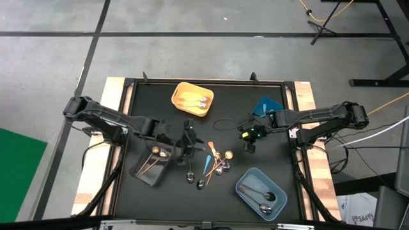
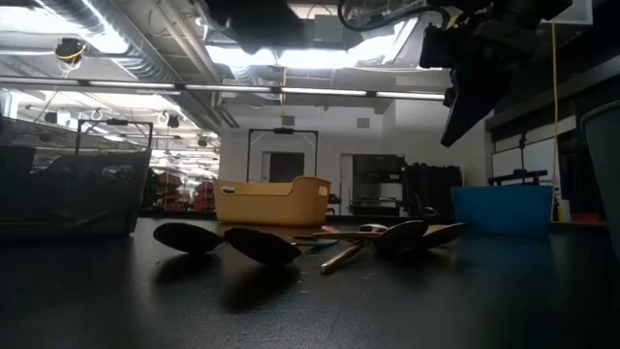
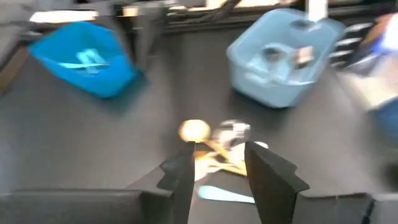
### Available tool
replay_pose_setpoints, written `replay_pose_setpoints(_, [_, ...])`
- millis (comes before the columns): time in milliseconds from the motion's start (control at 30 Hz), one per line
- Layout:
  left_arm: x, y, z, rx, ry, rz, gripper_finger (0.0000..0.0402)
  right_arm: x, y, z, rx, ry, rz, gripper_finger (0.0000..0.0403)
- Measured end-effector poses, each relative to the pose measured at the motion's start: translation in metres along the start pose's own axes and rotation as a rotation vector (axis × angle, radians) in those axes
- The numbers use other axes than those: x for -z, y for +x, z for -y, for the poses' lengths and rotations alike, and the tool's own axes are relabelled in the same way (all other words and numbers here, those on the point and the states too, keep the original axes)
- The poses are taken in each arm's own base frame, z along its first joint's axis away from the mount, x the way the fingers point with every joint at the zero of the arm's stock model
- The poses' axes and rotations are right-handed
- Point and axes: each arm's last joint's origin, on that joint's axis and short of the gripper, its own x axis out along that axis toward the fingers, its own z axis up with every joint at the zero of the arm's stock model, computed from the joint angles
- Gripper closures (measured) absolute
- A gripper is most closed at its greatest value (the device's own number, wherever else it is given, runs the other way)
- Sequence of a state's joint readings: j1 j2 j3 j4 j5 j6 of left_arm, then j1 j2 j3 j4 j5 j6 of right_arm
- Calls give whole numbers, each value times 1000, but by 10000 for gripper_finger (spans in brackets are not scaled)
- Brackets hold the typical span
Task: Sort silverware by color (type)
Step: Put the black spoon into the light blue bin
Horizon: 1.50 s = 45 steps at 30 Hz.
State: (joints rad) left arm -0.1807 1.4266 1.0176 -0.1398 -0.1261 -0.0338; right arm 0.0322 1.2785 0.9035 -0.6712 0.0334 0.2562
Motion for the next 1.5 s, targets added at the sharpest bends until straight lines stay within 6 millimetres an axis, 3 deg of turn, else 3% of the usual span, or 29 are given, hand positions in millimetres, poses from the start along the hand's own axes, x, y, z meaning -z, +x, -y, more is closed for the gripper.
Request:
replay_pose_setpoints(267, [16, 34, -9, -43, 141, -75, 269, 0, 0, 0, -1, 0, 2, 336])
replay_pose_setpoints(467, [35, 52, -5, 159, 304, -169, 269, -3, 0, -1, -8, 1, 30, 336])
replay_pose_setpoints(833, [71, 61, -2, 337, 430, -428, 269, -3, 0, -1, -9, 2, 33, 336])
replay_pose_setpoints(1500, [108, 94, 7, 493, 476, -524, 270, -4, 0, -1, -11, 1, 42, 336])
